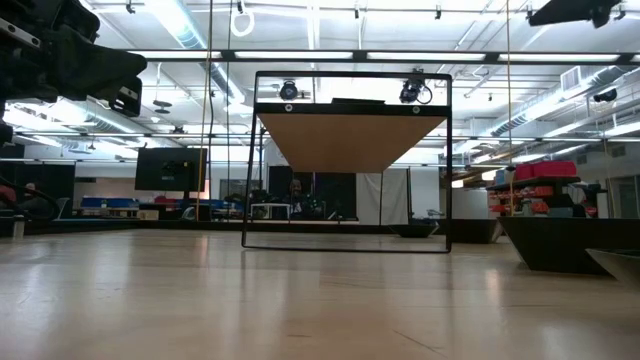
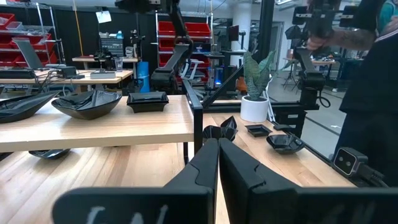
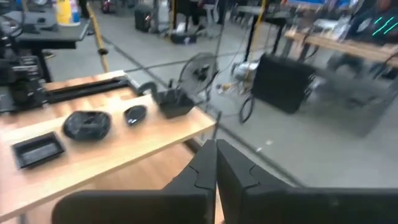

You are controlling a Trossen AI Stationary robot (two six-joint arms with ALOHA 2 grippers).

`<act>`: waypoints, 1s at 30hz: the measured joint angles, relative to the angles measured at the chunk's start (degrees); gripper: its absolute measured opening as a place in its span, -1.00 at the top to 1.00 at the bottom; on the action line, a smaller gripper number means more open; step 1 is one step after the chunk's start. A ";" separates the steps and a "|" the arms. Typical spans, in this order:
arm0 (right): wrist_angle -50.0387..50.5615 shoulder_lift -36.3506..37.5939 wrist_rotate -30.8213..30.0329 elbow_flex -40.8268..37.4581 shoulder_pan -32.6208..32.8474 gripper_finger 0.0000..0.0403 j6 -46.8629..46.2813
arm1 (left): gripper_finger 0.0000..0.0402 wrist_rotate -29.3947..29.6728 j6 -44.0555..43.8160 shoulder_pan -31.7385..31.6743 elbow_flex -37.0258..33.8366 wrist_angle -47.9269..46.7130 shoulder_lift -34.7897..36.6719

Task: Pick & Place Mini shaped plates
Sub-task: Stack the distorted square plate on top of the distorted square plate on the shelf

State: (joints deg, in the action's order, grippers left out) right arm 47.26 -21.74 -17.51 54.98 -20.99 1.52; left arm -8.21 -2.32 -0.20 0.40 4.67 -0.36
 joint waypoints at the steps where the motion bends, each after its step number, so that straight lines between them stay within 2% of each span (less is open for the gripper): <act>1: 0.11 -0.73 1.71 0.00 -0.96 0.95 -0.75 | 0.91 0.00 0.01 0.00 0.00 0.00 0.00; 5: 0.82 -3.95 8.52 0.00 -4.44 0.95 -3.18 | 0.91 0.00 0.01 0.01 0.00 0.00 0.00; 13: 5.92 -12.21 17.89 0.00 -12.01 0.95 -11.51 | 0.91 0.00 0.03 -0.01 0.00 0.00 0.00; 17: 6.87 -16.11 21.98 0.00 -14.88 0.95 -11.32 | 0.91 0.00 0.03 0.01 0.00 0.00 0.00; 24: 7.98 -22.61 23.53 0.00 -15.41 0.94 -8.57 | 0.91 0.00 0.02 0.01 0.00 0.00 0.00; 30: 9.55 -27.56 23.50 0.00 -15.41 0.80 -7.97 | 0.91 0.00 0.01 0.00 0.00 0.00 0.00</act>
State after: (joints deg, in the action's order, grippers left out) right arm 56.80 -49.30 6.00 54.98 -36.40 -6.44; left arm -8.21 -2.31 -0.20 0.40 4.67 -0.36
